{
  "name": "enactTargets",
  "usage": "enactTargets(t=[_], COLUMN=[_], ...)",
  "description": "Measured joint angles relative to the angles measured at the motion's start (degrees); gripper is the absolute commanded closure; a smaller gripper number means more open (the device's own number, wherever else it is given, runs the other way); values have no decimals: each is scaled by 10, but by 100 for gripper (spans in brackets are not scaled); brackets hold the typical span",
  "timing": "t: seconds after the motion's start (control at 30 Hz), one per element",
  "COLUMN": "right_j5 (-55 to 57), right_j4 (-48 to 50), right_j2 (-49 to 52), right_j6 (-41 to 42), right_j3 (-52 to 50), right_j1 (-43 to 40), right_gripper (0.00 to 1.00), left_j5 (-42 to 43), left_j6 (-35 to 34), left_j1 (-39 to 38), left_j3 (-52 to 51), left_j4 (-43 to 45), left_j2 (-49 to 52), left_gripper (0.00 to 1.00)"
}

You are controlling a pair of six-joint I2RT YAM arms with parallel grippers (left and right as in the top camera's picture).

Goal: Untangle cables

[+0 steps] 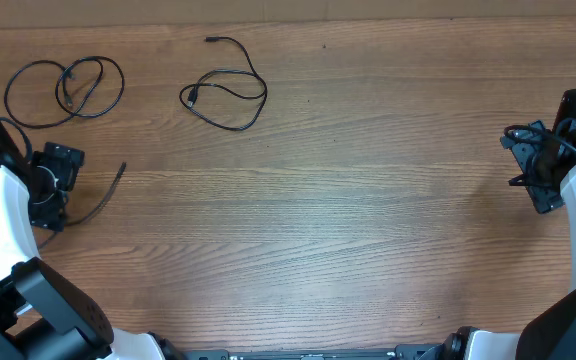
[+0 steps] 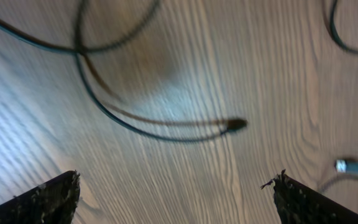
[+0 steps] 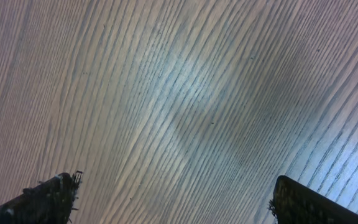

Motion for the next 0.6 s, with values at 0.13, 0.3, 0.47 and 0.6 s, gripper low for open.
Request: enactTargets(t=[0.13, 0.3, 0.47, 0.6], right_j5=[0, 0, 0, 0], right_j4=[0, 0, 0, 0], right_j2=[0, 0, 0, 0], right_j6=[0, 0, 0, 0], right_j3=[0, 0, 0, 0], right_j1=[0, 0, 0, 0], right_gripper=[0, 0, 0, 0], left_j5=[15, 23, 22, 13], left_j6=[3, 8, 9, 9], left_j1=[-16, -33, -56, -80], left_j3=[0, 0, 0, 0], left_j4=[-8, -8, -7, -7], left_j2=[0, 0, 0, 0], left_gripper=[0, 0, 0, 0])
